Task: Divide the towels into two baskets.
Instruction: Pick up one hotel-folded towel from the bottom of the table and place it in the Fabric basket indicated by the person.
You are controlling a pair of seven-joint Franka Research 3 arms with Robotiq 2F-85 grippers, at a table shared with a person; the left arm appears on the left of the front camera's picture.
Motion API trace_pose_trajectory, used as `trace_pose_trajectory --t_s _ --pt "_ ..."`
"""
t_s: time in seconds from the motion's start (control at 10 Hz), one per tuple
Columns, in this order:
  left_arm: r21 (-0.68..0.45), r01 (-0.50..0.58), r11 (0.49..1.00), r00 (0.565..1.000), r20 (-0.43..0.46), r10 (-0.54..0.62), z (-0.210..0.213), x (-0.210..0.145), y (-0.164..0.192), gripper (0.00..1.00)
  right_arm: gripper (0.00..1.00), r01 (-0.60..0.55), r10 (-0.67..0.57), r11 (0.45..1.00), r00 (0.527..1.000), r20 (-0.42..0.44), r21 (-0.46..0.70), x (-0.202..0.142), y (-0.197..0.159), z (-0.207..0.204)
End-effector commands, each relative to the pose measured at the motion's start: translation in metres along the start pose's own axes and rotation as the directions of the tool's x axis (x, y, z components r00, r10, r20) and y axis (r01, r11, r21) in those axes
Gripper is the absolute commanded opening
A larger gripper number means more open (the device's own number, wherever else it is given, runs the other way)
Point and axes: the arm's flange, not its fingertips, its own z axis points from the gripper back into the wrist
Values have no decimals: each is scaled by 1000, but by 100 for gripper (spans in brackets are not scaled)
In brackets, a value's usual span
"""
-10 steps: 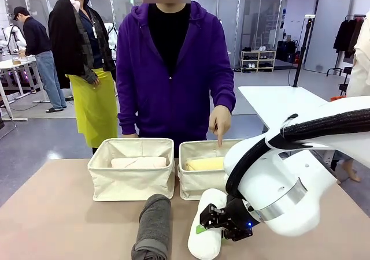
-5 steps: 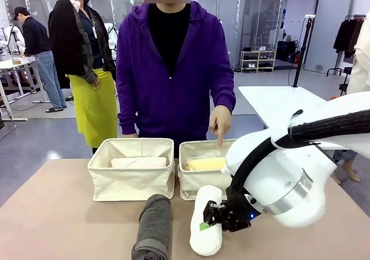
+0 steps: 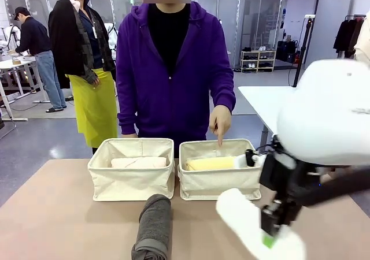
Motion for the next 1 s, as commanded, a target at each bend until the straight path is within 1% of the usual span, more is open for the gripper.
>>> trace_pose_trajectory --t_s 0.0,0.1,0.2,0.3,0.6,0.7,0.8,0.9 --pt "-17 14 1000 1000 16 -13 2 -1 -1 100 10 -285 281 955 958 -62 -85 -7 -2 27" --pt "-17 14 1000 1000 16 -13 2 -1 -1 100 10 -332 332 936 943 -23 -118 -6 -8 30" --pt "-17 14 1000 1000 16 -13 2 -1 -1 100 10 -340 344 934 939 23 -107 -11 -12 30" --pt "-17 14 1000 1000 16 -13 2 -1 -1 100 10 -233 224 965 971 -85 -117 -19 2 28" --pt "-17 14 1000 1000 16 -13 2 -1 -1 100 10 -233 224 965 971 -85 -117 -19 2 28" --pt "-17 14 1000 1000 16 -13 2 -1 -1 100 35 -269 262 956 962 -74 -116 -17 -2 29" --pt "-17 14 1000 1000 16 -13 2 -1 -1 100 35 -342 330 910 940 -90 -235 -1 -5 41" --pt "-17 14 1000 1000 16 -13 2 -1 -1 100 35 -389 381 862 920 -93 -325 24 -9 53"
